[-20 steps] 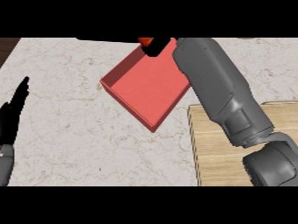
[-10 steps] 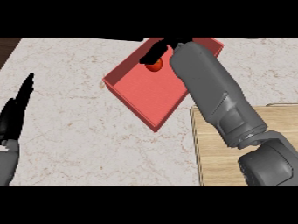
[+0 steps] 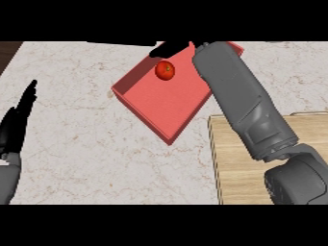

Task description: Pick the tomato from the tray and place it in the cardboard box

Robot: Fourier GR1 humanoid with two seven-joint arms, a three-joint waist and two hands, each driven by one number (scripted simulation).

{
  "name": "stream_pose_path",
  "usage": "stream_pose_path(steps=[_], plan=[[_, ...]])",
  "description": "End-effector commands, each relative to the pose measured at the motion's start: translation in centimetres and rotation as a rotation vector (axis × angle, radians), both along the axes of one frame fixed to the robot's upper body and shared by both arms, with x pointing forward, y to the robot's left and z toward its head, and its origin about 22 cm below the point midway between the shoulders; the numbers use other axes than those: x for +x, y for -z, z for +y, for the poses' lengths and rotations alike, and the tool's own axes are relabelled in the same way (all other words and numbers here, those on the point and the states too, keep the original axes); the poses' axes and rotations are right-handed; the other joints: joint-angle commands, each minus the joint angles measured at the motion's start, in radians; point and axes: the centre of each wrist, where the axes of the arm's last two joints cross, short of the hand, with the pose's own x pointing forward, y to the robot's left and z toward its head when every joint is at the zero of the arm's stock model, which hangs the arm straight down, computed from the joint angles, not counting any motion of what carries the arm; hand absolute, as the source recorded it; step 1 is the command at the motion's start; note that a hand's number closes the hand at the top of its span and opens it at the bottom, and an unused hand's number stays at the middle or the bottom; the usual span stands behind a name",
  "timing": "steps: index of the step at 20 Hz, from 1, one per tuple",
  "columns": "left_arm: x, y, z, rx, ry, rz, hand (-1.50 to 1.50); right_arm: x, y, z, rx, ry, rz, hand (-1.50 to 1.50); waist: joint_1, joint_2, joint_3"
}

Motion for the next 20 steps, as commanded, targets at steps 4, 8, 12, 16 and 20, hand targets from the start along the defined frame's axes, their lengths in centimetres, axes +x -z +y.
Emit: stream_pose_path(steps=[4, 8, 12, 16, 20], plan=[[0.2, 0.4, 1.1, 0.009, -0.032, 0.01, 0.0, 0.9, 0.2, -4.6, 0.203, 0.016, -0.039, -1.5, -0.029, -0.006, 0.0], [-0.9, 0.2, -0.9, -0.005, -0.026, 0.02, 0.0, 1.4, 0.3, -10.1, 0.271, 0.036, -0.037, -1.5, -0.027, -0.014, 0.001], [-0.9, -0.2, 2.5, -0.004, -0.034, 0.02, 0.0, 1.6, -0.8, -14.8, 0.283, 0.115, -0.039, -1.5, -0.028, -0.008, 0.0], [-2.1, 1.7, 0.3, 0.0, -0.03, 0.015, 0.0, 0.9, -2.2, -21.1, 0.257, 0.141, -0.028, -1.5, -0.035, -0.014, 0.001], [-1.4, 0.2, 2.2, -0.015, -0.04, 0.017, 0.0, -0.6, -0.1, -25.8, 0.242, 0.129, -0.034, -1.5, -0.046, -0.015, 0.001]])
